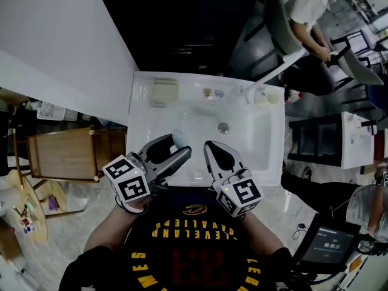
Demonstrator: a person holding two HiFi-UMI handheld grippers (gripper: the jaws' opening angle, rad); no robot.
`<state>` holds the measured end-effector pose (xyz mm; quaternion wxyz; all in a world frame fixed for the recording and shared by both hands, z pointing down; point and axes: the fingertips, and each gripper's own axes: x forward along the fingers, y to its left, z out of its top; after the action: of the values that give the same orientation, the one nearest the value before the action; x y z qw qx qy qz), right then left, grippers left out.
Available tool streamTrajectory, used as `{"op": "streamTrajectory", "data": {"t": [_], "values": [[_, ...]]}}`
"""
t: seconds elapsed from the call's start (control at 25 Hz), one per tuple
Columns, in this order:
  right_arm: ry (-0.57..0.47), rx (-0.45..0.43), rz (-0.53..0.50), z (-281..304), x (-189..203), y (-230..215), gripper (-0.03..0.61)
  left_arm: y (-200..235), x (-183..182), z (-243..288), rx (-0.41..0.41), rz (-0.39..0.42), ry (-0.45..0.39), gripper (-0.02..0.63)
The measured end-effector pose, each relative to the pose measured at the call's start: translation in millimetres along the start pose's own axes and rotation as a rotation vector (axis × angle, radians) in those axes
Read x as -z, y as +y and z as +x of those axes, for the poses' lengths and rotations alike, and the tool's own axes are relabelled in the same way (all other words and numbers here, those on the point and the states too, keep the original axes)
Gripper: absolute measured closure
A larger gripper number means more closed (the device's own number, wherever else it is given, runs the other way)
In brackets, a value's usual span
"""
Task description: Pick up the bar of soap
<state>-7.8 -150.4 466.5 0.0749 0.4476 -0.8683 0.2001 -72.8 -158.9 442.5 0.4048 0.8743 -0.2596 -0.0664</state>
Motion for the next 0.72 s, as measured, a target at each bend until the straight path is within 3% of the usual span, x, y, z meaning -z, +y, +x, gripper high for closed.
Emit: {"op": "streamTrajectory", "data": {"t": [0.72], "values": [[0.001, 0.01, 0.002, -0.4, 0.6, -4.5, 0.561, 2.4, 2.6, 0.6, 0.001, 0.0, 0.001, 0.348]]}}
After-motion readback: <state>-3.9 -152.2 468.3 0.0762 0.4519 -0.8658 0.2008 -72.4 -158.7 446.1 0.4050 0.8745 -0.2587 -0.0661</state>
